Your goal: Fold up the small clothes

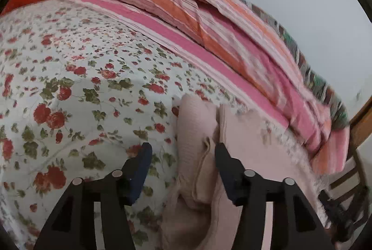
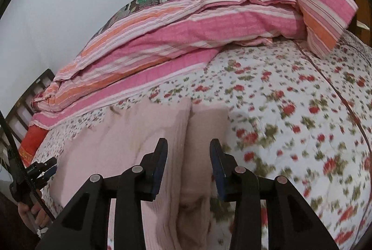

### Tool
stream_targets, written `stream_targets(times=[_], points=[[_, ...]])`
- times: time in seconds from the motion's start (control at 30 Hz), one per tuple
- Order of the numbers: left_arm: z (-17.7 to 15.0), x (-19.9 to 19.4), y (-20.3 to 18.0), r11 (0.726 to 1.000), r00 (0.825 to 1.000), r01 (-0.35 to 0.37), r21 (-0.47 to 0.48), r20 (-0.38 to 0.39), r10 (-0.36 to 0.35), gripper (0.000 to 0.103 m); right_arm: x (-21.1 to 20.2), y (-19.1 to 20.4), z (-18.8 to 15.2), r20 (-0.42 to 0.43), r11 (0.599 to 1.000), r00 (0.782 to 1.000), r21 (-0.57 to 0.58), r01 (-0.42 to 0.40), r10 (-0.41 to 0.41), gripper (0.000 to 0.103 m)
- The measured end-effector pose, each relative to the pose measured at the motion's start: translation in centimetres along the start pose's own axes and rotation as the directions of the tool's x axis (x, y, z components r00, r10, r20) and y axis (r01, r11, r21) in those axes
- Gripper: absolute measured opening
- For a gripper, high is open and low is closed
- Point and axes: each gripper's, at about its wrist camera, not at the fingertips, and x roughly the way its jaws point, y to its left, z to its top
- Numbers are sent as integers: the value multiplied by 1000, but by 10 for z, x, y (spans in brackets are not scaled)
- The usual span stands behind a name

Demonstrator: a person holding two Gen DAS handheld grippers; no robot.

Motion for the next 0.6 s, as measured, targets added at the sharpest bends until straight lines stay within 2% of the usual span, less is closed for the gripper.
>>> stream_targets(times=[0.07, 0.13, 0.23, 0.3, 0.37, 0.43, 0.5, 0.53, 0.6], points=[[5, 11, 0, 999, 998, 47, -16, -47, -48, 55, 9, 8, 6, 0, 1000, 1000, -25, 3, -3, 37], [9, 18, -6, 998, 997, 59, 14, -49, -59, 55, 19, 18, 13, 5, 998, 1000, -61, 18, -18, 37], [15, 24, -26, 989, 996, 91, 115, -26, -88, 53, 39, 30, 23, -18, 995, 998, -91, 52, -54, 37], [20, 26, -43, 974, 994, 108, 200, 2, -111, 53, 51, 33, 28, -41, 992, 996, -104, 75, -80, 37], [21, 29, -62, 946, 990, 119, 301, 31, -135, 53, 65, 35, 32, -66, 987, 992, -120, 104, -112, 37], [22, 41, -78, 931, 997, 55, 360, 23, -68, 53, 77, 32, 31, -89, 984, 986, -124, 128, -139, 37], [20, 57, -84, 921, 1000, 22, 388, -23, -14, 51, 91, 25, 27, -122, 983, 980, -112, 144, -157, 37], [18, 67, -85, 916, 999, -20, 400, -36, 38, 49, 96, 22, 24, -137, 984, 978, -105, 142, -156, 37], [14, 81, -85, 910, 993, -80, 407, -51, 110, 33, 102, 18, 22, -146, 986, 978, -95, 134, -147, 37]])
